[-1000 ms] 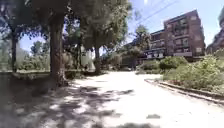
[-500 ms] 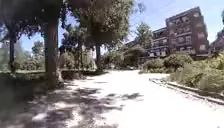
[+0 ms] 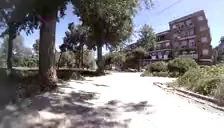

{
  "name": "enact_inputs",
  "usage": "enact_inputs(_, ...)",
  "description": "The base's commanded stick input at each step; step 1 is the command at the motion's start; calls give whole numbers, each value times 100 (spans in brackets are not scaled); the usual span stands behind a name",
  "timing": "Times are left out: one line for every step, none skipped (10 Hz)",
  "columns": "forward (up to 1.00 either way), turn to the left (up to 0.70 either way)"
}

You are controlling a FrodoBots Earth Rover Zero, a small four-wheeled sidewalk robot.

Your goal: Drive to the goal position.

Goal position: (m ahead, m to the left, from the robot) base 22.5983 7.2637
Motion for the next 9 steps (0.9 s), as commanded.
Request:
enact_inputs(85,0)
enact_inputs(85,0)
enact_inputs(85,0)
enact_inputs(85,0)
enact_inputs(85,0)
enact_inputs(85,0)
enact_inputs(85,-3)
enact_inputs(85,-34)
enact_inputs(85,-34)
